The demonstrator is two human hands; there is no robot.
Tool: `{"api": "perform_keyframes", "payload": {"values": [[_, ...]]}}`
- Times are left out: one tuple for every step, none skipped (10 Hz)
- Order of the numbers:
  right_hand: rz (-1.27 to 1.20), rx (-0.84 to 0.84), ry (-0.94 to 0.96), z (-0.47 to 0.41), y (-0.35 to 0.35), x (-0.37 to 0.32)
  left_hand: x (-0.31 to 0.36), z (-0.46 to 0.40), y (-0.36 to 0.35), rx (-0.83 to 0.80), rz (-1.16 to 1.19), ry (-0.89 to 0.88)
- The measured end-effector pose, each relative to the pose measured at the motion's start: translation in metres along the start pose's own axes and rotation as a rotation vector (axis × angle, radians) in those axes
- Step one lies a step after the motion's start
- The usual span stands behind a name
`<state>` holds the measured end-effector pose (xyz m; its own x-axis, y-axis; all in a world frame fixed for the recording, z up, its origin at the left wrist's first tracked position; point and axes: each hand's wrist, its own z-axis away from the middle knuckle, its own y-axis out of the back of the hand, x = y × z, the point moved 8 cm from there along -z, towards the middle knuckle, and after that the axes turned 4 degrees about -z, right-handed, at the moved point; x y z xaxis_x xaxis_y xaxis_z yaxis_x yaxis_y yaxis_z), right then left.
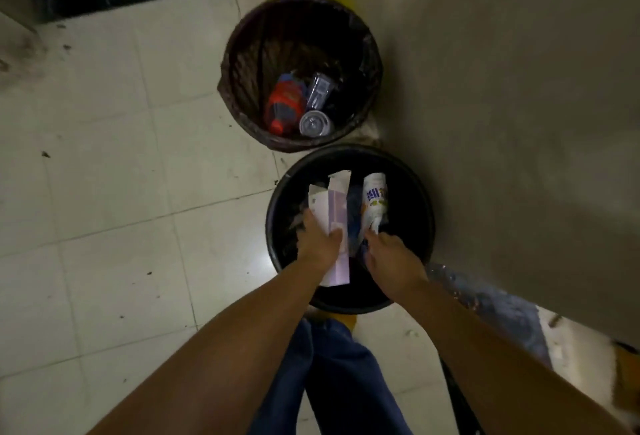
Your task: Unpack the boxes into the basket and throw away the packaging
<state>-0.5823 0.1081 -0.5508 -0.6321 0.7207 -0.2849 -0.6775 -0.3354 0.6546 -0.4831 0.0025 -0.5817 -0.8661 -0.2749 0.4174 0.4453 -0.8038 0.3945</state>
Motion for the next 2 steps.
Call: {"api": "perform_keyframes", "payload": {"values": [[0.053, -0.055, 0.002, -0.0143, -0.0268, 0.0089, -0.0253, -0.0175, -0.015, 0.003, 0.031, 0.084], [0.074, -0.103, 0.011, -0.0141, -0.0319, 0.0079, -0.0324, -0.0183, -0.0098, -0.007, 0.039, 0.092]]}}
